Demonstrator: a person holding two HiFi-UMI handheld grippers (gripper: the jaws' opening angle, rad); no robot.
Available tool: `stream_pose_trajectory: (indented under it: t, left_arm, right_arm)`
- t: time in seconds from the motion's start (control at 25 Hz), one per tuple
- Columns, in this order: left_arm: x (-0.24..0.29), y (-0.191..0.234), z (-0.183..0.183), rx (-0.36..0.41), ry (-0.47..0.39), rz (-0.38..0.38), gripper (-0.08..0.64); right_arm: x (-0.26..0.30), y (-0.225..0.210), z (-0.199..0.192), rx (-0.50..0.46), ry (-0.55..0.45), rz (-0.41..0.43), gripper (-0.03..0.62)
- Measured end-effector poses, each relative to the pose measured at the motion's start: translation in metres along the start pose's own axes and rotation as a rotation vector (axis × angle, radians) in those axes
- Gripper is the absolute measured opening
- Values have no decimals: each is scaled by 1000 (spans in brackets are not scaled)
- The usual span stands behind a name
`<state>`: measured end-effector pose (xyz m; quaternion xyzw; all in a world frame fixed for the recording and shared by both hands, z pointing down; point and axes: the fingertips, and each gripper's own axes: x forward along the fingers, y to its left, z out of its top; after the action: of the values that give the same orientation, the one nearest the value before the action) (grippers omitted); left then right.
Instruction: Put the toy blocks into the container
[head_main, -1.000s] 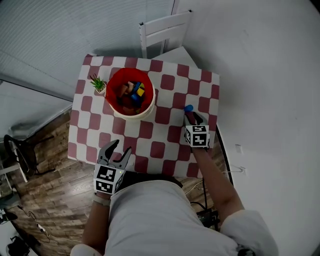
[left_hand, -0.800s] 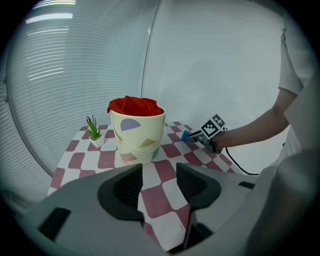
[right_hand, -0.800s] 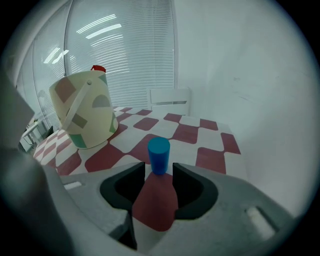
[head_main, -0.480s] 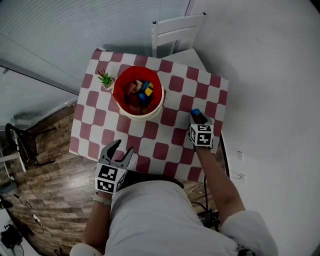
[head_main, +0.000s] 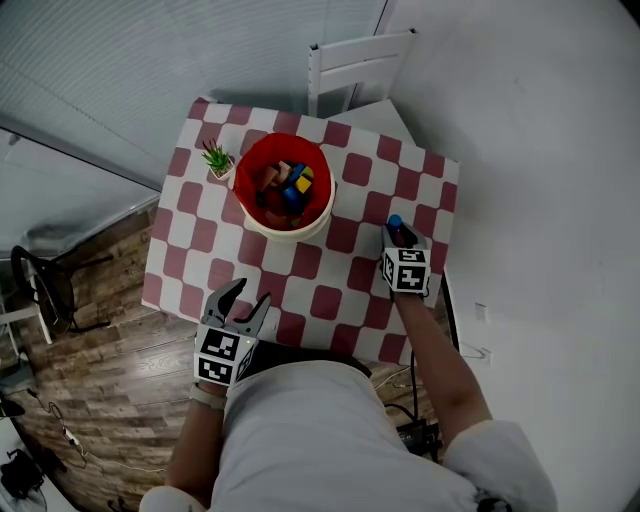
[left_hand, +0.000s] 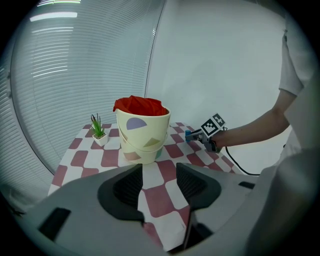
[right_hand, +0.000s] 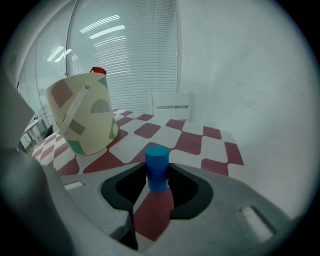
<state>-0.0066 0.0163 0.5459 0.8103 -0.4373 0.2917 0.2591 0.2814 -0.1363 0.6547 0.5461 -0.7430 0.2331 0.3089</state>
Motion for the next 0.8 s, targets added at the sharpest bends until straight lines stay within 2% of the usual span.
stream_pose_trajectory:
  t: [0.36,0.8]
  left_arm:
    - [-11,11,3,10,-27,-20,195]
    - [-29,25,6,34,-66,-56,195]
  right_arm:
    - [-26,27,31,-7,-57,19,141]
    - [-72,94,87,-75,-158,88,141]
